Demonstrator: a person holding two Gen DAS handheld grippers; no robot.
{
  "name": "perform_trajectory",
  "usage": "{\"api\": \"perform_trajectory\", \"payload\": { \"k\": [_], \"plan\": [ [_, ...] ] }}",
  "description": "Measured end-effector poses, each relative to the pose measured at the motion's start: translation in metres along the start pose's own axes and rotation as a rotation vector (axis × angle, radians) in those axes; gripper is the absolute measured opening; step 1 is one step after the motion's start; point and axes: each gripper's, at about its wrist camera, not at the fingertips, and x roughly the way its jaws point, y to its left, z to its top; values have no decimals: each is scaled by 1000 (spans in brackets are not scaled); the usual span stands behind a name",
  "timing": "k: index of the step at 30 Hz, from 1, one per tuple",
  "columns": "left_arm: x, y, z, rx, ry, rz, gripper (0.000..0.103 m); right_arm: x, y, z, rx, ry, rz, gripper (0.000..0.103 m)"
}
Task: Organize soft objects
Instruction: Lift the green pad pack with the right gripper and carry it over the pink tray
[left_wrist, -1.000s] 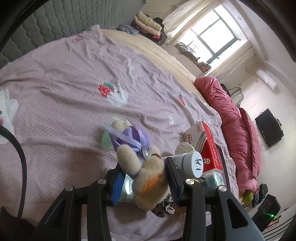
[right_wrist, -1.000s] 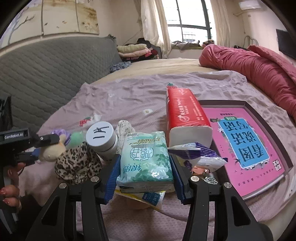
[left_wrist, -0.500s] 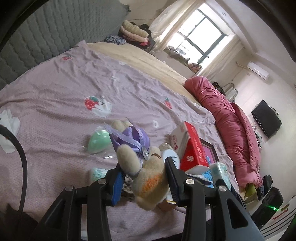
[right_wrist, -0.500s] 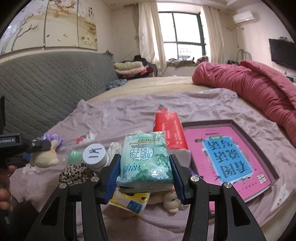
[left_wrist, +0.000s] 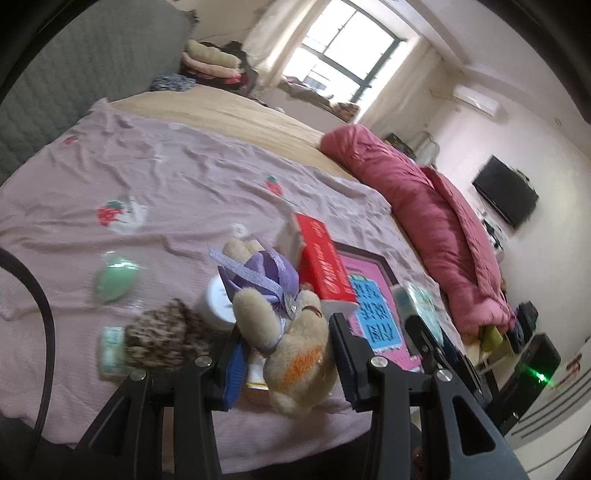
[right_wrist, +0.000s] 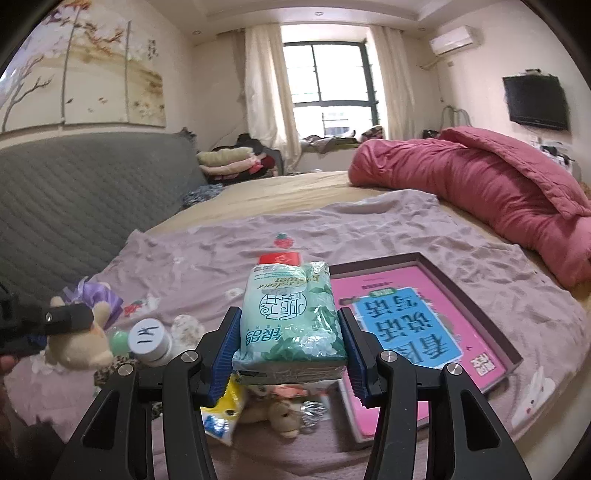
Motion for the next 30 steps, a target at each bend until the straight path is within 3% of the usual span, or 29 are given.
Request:
{"api": "perform_trajectory", "payload": {
  "k": [15, 30],
  "plan": [
    [47, -100, -17, 185, 82, -52, 43, -1, -72, 5, 118, -29, -152, 53],
    [102, -155, -27, 277, 158, -77, 43, 0, -131, -1, 232, -45, -256, 53]
  ]
}}
